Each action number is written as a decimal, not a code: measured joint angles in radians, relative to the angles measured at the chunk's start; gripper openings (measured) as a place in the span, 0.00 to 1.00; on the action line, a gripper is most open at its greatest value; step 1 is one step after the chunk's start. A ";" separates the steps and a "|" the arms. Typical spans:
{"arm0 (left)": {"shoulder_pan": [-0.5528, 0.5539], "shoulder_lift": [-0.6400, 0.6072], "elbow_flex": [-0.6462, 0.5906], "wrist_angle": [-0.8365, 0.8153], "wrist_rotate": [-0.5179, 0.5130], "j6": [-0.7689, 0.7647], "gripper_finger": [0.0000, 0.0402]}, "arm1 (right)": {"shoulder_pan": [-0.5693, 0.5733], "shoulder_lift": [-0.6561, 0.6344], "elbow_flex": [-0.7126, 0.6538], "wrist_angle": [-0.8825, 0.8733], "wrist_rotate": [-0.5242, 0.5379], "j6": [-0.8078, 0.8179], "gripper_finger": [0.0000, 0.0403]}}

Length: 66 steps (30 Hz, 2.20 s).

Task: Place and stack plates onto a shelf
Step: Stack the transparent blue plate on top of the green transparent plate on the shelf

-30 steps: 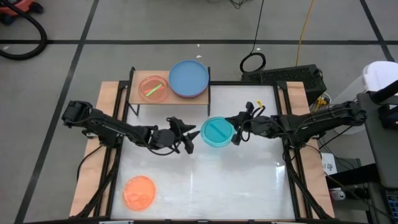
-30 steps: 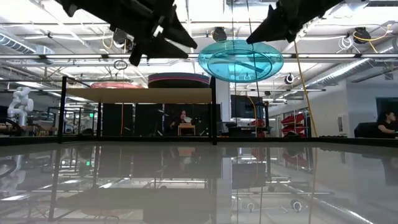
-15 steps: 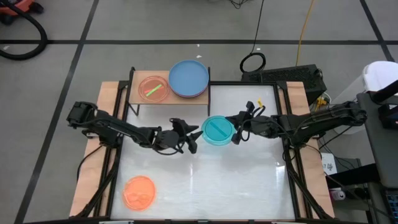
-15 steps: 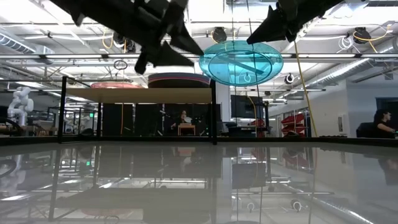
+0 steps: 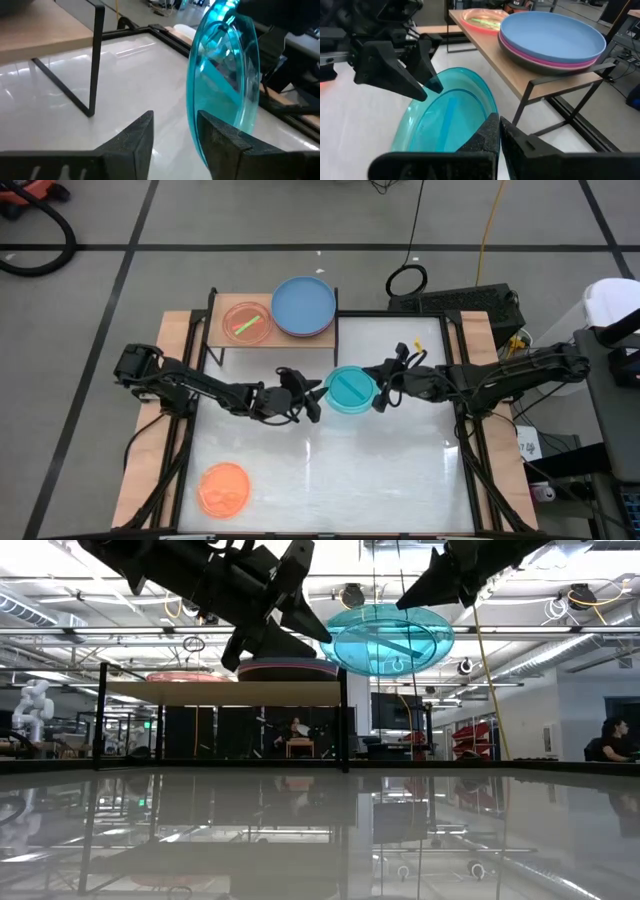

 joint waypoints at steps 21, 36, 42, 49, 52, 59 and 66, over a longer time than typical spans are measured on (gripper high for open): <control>0.000 0.000 -0.001 0.010 -0.039 0.023 0.03 | -0.007 0.128 0.000 0.179 0.030 -0.048 0.00; 0.000 -0.008 -0.001 0.010 -0.001 0.092 0.18 | -0.006 0.118 0.000 0.181 0.030 -0.059 0.00; 0.002 -0.040 0.000 -0.006 -0.016 0.119 0.27 | -0.006 0.113 0.000 0.178 0.050 -0.063 0.00; 0.006 -0.099 0.004 -0.071 -0.054 0.123 0.30 | -0.006 0.113 0.000 0.174 0.075 -0.064 0.00; 0.004 -0.118 0.003 -0.107 -0.075 0.122 0.30 | -0.006 0.113 0.000 0.174 0.080 -0.067 0.00; 0.005 -0.140 0.002 -0.177 -0.121 0.116 0.30 | -0.006 0.113 0.000 0.174 0.081 -0.067 0.00; 0.005 -0.139 0.001 -0.181 -0.122 0.112 0.30 | -0.006 0.113 0.000 0.173 0.104 -0.067 0.00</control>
